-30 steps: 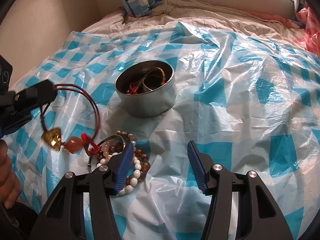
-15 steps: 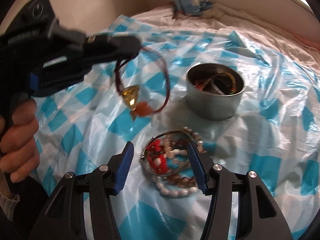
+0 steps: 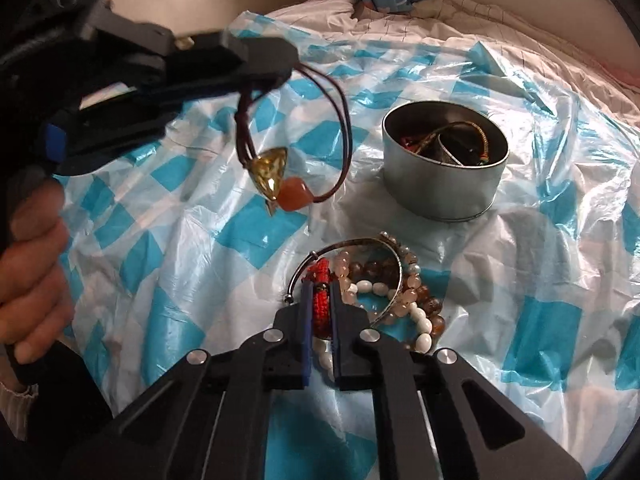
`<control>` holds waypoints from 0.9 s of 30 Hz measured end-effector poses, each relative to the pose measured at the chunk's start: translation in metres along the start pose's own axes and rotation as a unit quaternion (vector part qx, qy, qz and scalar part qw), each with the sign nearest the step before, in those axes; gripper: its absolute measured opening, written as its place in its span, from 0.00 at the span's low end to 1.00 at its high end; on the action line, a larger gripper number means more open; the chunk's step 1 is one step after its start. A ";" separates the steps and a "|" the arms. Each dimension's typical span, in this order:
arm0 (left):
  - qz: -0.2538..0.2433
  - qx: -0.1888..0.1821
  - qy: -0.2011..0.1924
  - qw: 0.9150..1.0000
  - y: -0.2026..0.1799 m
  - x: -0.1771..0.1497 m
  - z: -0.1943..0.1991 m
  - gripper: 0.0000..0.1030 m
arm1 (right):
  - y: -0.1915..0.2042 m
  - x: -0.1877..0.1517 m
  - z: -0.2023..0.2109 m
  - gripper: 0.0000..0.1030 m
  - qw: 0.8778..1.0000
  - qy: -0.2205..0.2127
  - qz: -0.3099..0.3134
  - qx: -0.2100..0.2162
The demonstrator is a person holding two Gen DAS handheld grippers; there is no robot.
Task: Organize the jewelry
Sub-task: 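Lift the red cord bracelet with the left gripper while the right gripper grasps a red beaded bracelet, then carry both held bracelets over the silver tin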
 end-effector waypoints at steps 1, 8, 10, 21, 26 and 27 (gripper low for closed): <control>-0.002 0.010 -0.002 1.000 0.001 0.001 0.000 0.03 | -0.001 0.001 0.003 0.08 1.000 -0.006 -0.005 0.007; -0.017 0.071 -0.011 0.997 0.002 0.005 -0.002 0.03 | -0.023 0.010 0.037 0.08 0.992 -0.079 -0.068 0.066; -0.023 0.080 -0.012 0.996 0.001 0.005 -0.003 0.03 | -0.032 0.012 0.046 0.08 0.989 -0.100 -0.088 0.067; -0.060 0.120 -0.009 0.991 -0.016 0.003 -0.018 0.03 | -0.050 0.015 0.056 0.08 0.984 -0.123 -0.116 0.046; -0.072 0.143 -0.013 0.987 -0.021 0.003 -0.020 0.03 | -0.054 0.014 0.058 0.08 0.984 -0.129 -0.120 0.039; -0.075 0.147 -0.015 0.986 -0.022 0.004 -0.021 0.03 | -0.054 0.014 0.059 0.08 0.983 -0.130 -0.121 0.038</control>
Point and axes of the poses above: each gripper's, at about its wrist camera, not at the fingertips, and z roughly against the way its jaws point, y to its left, x to its top, the point moved 4 cm from there along -z, roughly the way its jaws point, and after that the axes turned 8 degrees about y, right-handed, at the moved point
